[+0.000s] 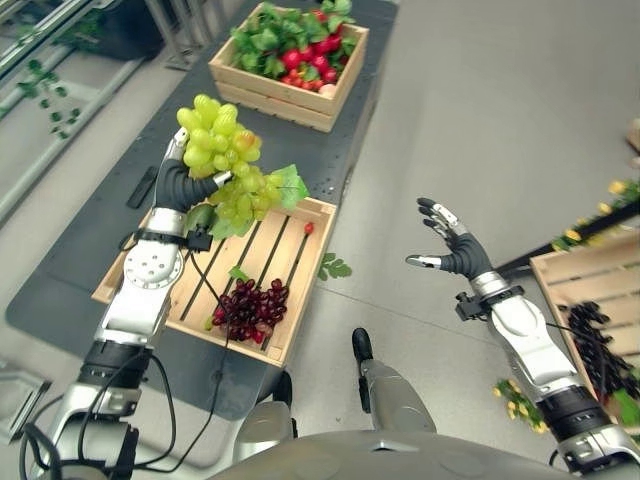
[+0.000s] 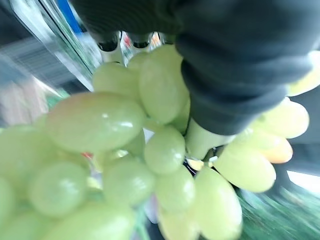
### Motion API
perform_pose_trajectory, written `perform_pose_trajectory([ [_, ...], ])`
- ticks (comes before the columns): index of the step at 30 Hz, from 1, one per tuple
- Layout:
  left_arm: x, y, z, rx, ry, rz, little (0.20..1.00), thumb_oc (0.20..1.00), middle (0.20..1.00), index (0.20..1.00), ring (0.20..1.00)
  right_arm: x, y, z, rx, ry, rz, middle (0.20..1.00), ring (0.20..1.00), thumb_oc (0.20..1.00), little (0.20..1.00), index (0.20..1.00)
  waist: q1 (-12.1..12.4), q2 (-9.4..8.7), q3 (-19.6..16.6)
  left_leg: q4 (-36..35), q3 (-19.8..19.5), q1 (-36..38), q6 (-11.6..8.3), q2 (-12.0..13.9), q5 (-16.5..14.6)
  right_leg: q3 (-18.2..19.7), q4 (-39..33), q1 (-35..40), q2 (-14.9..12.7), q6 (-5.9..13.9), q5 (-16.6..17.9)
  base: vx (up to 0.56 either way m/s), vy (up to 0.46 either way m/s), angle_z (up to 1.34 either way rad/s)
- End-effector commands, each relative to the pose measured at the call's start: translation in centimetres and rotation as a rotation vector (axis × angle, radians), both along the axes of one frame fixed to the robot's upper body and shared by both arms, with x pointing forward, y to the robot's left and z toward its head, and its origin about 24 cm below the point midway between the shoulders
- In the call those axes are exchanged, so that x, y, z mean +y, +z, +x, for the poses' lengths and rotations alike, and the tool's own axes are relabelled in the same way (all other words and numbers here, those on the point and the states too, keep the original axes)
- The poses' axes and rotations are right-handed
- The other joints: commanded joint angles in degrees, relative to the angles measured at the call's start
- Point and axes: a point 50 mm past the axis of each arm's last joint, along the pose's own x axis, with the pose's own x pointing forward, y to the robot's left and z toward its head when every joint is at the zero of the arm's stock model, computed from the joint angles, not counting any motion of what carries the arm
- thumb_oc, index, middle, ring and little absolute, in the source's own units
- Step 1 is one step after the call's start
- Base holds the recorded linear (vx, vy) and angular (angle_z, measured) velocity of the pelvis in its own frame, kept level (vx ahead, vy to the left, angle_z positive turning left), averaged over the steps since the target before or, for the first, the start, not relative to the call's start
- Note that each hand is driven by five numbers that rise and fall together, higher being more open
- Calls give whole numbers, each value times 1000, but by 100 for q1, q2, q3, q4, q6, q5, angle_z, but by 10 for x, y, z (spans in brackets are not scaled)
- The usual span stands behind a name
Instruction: Pick up the fruits from the basket on one side to the basket on the other side
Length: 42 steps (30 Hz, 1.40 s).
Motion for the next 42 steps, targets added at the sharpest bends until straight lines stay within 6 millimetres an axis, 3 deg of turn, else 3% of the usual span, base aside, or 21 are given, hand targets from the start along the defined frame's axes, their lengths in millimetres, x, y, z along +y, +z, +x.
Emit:
perform_pose_trajectory([
  [1, -30, 50, -7, -208, -210, 45, 200, 200, 200, 200, 200, 19, 33, 18, -94, 133, 81, 1000, 1000, 1000, 1000, 1000, 98, 271, -103, -36, -287, -7, 88, -88, -159, -901, 999, 396, -427, 293, 91, -163, 15, -109],
  [3, -40, 54, -3, -195, -289, 34, 200, 200, 200, 200, 200, 26, 38, 20, -90, 183, 96, 1000, 1000, 1000, 1000, 1000, -29, 252, -223, -126, -282, -2, 134, -42, -33, -280, 1361, 451, -267, 322, 83, -49, -22, -43],
  [6, -53, 56, -2, -187, -347, 46, 200, 200, 200, 200, 200, 30, 39, 18, -76, 217, 125, 1000, 1000, 1000, 1000, 1000, 7, 156, -402, -136, -268, 24, 102, -75, -52, -21, 1073, 812, -302, 335, 88, 49, -80, -19],
  [8, -62, 60, -3, -191, -401, 71, 200, 200, 200, 200, 200, 38, 46, 18, -61, 288, 176, 1000, 1000, 1000, 1000, 1000, -6, -3, -680, -192, -65, 98, 5, -53, -82, -207, 187, 1184, -325, 356, 52, 91, -185, -37],
  [10, -69, 62, -5, -186, -458, 71, 200, 200, 200, 200, 200, 42, 50, 17, -64, 332, 166, 1000, 1000, 1000, 1000, 1000, -53, -37, -754, -176, -45, 113, -67, 10, -49, -74, -47, 1304, -227, 382, 73, 63, -146, -50],
  [17, -98, 71, -14, -152, -689, 49, 200, 200, 200, 200, 200, 49, 68, 24, -50, 409, 273, 1000, 1000, 1000, 1000, 1000, -228, -28, -913, -232, 8, 362, -188, 185, 13, -68, -192, 1522, -2, 257, 32, 74, -98, -13],
  [30, -109, 81, -27, -138, -837, 59, 200, 200, 200, 200, 200, 58, 77, 13, 90, 591, 455, 1000, 1000, 1000, 1000, 1000, -298, -72, -1054, -372, 140, 597, -297, 341, 82, -28, -412, 1764, 138, 204, 12, 34, -21, -5],
  [42, -122, 90, -36, -110, -969, 80, 200, 200, 200, 200, 200, 71, 101, 10, 104, 730, 450, 1000, 1000, 1000, 1000, 1000, -272, -96, -1053, -400, 199, 651, -288, 330, 70, 38, -424, 1797, 117, 227, 40, 1, 8, -4],
])
